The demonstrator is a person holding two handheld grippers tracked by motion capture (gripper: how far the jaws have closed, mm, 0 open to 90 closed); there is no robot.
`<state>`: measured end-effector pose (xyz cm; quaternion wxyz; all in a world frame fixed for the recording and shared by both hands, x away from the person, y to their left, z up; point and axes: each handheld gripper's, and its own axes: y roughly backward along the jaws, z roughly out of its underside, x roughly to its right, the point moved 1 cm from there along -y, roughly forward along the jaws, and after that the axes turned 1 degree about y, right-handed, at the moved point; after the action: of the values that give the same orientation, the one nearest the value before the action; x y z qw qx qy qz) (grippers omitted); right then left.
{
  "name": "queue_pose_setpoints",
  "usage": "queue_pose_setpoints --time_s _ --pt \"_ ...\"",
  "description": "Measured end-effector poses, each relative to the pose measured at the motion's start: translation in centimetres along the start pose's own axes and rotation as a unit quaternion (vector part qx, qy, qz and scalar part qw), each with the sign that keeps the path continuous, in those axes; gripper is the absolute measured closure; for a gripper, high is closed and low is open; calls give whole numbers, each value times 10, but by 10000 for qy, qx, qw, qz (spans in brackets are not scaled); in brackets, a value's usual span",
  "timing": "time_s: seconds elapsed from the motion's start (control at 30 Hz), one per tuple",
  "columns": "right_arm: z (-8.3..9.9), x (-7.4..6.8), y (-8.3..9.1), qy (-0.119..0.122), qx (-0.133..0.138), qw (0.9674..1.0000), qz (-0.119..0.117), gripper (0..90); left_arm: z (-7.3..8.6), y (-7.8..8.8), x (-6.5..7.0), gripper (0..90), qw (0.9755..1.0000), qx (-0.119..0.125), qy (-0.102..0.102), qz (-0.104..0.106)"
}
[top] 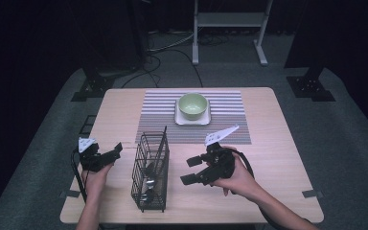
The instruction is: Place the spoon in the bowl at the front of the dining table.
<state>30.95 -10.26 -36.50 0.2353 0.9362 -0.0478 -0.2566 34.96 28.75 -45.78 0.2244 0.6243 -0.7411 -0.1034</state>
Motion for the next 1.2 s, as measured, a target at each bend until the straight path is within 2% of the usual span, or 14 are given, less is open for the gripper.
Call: queue_pose_setpoints --time_s 0.27,0.67,1.2 --pt "-16 -2 -8 122 -88 9999 43 182 0 0 0 16 10000 2 4 9" --pt "-30 1 -20 102 -184 9998 39 184 0 0 -1 16 10000 4 6 -4" --pt "-39 7 -35 4 -253 9997 42 228 -1 1 -1 16 10000 23 -23 -22"
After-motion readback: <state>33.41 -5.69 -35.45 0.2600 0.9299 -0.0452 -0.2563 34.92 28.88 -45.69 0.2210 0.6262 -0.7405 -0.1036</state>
